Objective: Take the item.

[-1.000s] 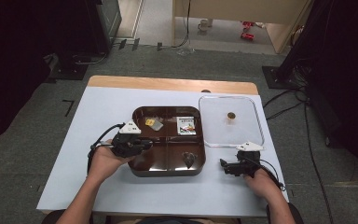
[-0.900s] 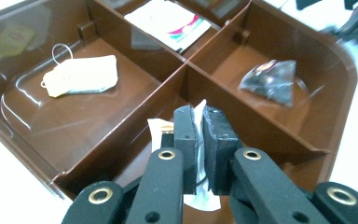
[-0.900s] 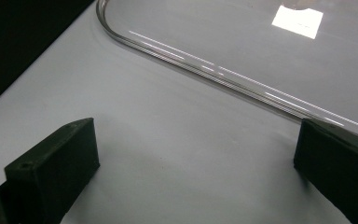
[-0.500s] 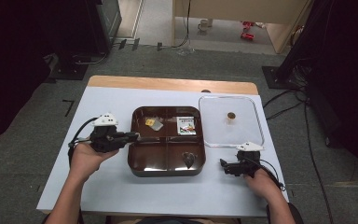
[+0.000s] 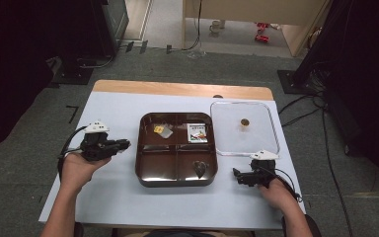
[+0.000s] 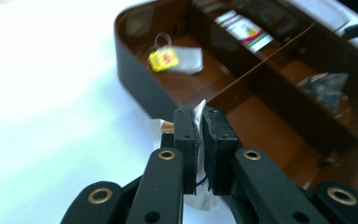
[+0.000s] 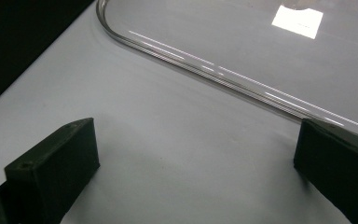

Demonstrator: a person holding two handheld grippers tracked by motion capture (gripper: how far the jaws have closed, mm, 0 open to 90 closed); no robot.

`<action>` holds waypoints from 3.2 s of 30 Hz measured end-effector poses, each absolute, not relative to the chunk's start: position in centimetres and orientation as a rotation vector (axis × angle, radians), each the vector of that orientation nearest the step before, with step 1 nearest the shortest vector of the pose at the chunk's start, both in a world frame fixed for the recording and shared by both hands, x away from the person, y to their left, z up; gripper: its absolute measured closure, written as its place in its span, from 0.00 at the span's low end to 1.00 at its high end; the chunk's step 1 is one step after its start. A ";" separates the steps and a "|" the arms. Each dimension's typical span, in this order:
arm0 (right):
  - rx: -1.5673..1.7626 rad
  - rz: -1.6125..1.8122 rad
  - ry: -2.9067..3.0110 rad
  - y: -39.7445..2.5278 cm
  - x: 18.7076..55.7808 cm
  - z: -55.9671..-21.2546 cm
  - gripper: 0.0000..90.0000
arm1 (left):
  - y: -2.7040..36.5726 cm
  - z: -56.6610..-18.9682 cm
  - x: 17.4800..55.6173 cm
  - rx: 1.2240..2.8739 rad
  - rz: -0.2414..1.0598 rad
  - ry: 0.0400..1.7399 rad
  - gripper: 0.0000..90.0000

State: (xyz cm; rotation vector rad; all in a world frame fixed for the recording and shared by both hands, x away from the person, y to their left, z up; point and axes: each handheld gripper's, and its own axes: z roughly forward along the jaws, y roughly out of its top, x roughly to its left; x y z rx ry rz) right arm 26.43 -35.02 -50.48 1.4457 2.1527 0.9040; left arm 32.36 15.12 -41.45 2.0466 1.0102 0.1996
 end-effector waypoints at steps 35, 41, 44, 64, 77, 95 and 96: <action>1.445 0.903 2.153 -35.0 26.4 -50.5 0.00 | 14.2 -46.2 36.1 2.133 0.178 1.096 0.91; 1.446 0.904 2.153 -35.0 26.4 -50.5 0.00 | 15.6 -45.4 37.0 2.038 0.208 1.166 0.95; 1.446 0.904 2.153 -35.0 26.4 -50.5 0.00 | 15.9 -44.1 37.2 2.002 0.300 1.160 0.96; 1.445 0.904 2.152 -35.0 26.4 -50.5 0.00 | 16.4 -46.5 38.8 2.054 0.237 1.220 0.66; 1.443 0.904 2.152 -35.0 26.4 -50.5 0.00 | 18.0 -45.3 36.8 1.949 0.204 1.177 0.54; 1.444 0.904 2.152 -35.0 26.4 -50.5 0.00 | 19.0 -46.8 33.0 1.990 0.240 1.215 0.37; 1.444 0.904 2.152 -35.0 26.4 -50.5 0.00 | 19.0 -46.9 32.8 1.993 0.246 1.223 0.37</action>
